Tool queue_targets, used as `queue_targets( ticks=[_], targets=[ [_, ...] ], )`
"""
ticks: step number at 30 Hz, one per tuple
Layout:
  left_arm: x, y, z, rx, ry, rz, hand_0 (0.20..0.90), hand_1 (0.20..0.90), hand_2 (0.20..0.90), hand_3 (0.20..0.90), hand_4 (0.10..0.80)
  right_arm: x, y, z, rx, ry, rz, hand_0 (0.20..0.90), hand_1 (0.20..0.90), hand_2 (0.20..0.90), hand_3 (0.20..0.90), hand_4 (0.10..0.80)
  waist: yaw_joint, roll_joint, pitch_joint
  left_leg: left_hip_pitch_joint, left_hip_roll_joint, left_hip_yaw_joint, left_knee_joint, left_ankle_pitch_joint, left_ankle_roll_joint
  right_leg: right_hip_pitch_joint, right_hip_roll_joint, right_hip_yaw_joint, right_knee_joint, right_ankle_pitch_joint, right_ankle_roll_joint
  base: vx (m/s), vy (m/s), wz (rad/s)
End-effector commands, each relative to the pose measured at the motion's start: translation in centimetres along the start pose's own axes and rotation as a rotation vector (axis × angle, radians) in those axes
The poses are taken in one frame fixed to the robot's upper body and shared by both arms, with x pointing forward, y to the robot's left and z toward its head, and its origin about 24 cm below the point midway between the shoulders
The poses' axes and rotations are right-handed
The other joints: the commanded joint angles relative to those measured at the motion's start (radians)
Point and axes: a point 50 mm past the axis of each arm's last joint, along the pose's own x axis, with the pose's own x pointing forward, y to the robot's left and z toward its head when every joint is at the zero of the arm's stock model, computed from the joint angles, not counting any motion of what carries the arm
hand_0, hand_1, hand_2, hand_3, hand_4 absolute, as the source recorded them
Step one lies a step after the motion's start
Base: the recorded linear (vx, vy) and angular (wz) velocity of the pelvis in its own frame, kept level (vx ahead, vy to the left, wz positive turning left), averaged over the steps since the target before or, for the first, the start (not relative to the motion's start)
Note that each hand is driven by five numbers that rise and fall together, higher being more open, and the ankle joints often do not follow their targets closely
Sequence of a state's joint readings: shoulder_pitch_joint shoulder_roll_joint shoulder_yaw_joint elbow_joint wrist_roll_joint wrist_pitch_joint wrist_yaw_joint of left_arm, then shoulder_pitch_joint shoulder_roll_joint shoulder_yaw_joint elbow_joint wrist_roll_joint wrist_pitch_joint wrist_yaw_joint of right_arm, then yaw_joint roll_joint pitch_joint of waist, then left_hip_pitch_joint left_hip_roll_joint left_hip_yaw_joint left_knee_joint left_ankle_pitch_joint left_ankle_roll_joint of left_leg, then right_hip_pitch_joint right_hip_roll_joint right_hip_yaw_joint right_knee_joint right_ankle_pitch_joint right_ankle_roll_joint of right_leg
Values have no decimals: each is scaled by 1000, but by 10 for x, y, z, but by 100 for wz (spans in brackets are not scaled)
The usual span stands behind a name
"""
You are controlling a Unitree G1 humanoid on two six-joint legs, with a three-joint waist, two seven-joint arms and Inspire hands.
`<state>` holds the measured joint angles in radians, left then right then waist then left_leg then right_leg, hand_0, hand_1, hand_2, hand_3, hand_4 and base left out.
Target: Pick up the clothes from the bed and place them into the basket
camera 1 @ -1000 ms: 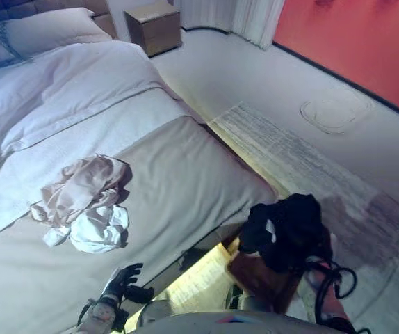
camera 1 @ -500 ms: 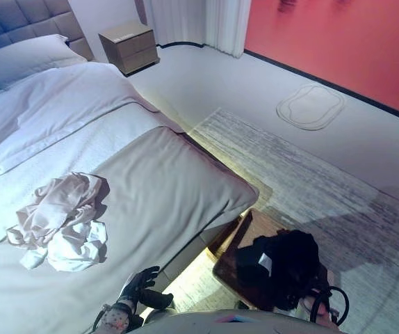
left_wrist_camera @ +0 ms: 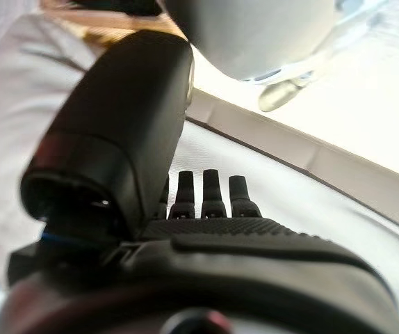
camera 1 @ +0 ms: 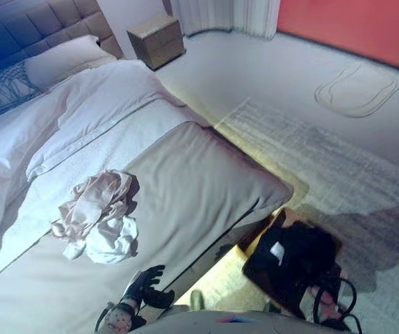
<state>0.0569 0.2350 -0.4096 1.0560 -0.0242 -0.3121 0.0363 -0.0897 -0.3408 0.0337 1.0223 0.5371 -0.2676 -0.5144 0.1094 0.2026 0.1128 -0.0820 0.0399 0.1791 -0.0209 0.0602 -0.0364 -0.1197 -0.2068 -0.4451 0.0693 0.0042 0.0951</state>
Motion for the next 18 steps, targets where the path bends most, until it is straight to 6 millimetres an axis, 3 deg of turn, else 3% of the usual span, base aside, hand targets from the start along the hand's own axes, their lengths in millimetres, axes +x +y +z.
queue_targets(
  ticks=[1, 10, 11, 18],
  targets=[
    [3, 8, 14, -9, -91, 39, 900, 900, 900, 900, 800, 12, 7, 55, 127, -208, 0, 300, 300, 300, 200, 100, 20, -39, 78, -66, -62, -14, -33, 43, 0, 8, -45, 44, 12, 41, 11, -48, -2, 4],
    [6, 17, 33, -51, -178, 48, 900, 900, 900, 900, 800, 37, -2, 108, 77, -196, 26, 300, 300, 300, 200, 100, 22, 1, 150, -151, -66, 0, -27, 60, -3, -99, -62, 42, 48, 43, 14, -86, 21, 1],
    [7, 19, 36, -53, -189, 53, 900, 900, 900, 900, 800, 42, -4, 111, 54, -154, 36, 900, 900, 900, 900, 800, 25, 5, 158, -157, -66, 2, -31, 65, -3, -110, -62, 43, 53, 44, 14, -91, -2, -1],
    [6, 23, 37, -63, -191, 62, 900, 900, 900, 900, 800, 47, -8, 118, 40, -106, -7, 900, 900, 900, 900, 800, 38, 12, 154, -138, -65, 10, -45, 67, -8, -84, -64, 26, 52, 34, 19, -19, 6, 4]
  ],
)
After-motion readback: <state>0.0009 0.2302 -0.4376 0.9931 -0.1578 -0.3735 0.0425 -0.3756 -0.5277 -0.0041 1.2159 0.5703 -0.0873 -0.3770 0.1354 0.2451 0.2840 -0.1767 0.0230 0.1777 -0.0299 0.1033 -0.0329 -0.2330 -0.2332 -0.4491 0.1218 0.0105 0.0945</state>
